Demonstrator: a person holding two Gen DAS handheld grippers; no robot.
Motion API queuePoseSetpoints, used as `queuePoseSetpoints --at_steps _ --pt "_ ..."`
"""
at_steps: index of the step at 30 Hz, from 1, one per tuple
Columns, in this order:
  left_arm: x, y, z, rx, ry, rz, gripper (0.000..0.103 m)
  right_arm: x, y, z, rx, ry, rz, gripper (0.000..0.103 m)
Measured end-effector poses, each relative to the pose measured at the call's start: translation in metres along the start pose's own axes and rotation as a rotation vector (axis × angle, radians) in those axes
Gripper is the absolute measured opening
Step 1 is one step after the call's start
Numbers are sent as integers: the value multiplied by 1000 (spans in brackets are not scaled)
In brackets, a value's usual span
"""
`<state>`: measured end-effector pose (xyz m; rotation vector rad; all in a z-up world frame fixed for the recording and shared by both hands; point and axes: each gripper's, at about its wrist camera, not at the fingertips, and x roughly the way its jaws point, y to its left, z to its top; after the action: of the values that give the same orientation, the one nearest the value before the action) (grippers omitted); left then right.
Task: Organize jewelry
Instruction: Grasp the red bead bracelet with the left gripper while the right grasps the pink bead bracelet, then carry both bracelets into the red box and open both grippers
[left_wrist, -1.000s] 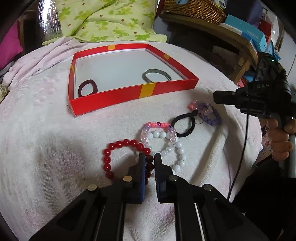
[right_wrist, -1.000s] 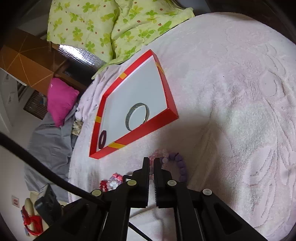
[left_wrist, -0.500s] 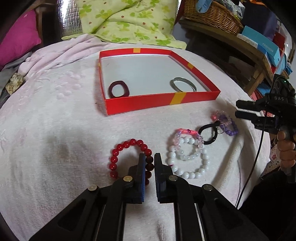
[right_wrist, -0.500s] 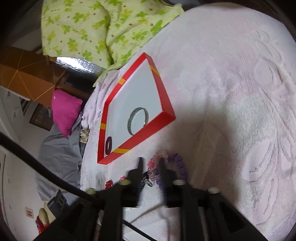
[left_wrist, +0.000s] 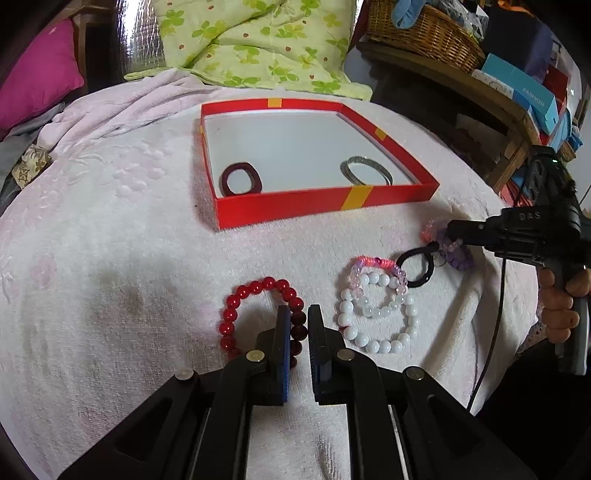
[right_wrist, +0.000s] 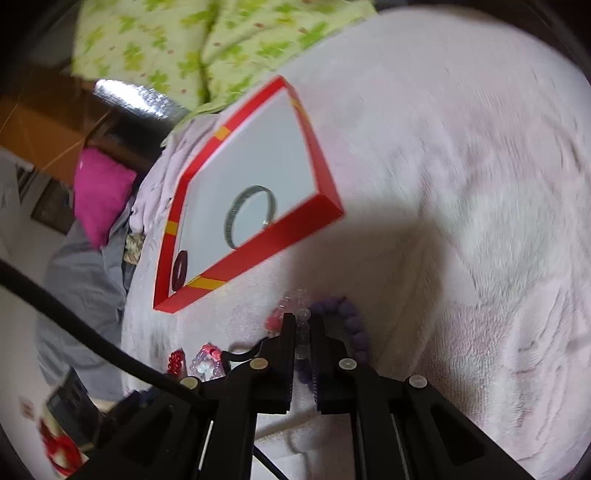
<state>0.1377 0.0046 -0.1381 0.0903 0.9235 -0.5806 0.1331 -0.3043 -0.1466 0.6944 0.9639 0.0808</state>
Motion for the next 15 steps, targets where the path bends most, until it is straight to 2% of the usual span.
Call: queuePoseSetpoints --at_steps 4,12,15 --pt "-9 6 4 -15 -37 -16 9 -17 16 -2 -90 -66 35 9" --pt "-25 20 13 -74 -108 -30 9 -45 19 3 -87 -181 182 9" --pt "-30 23 16 -89 -132 -40 9 -48 22 4 -84 -202 212 9"
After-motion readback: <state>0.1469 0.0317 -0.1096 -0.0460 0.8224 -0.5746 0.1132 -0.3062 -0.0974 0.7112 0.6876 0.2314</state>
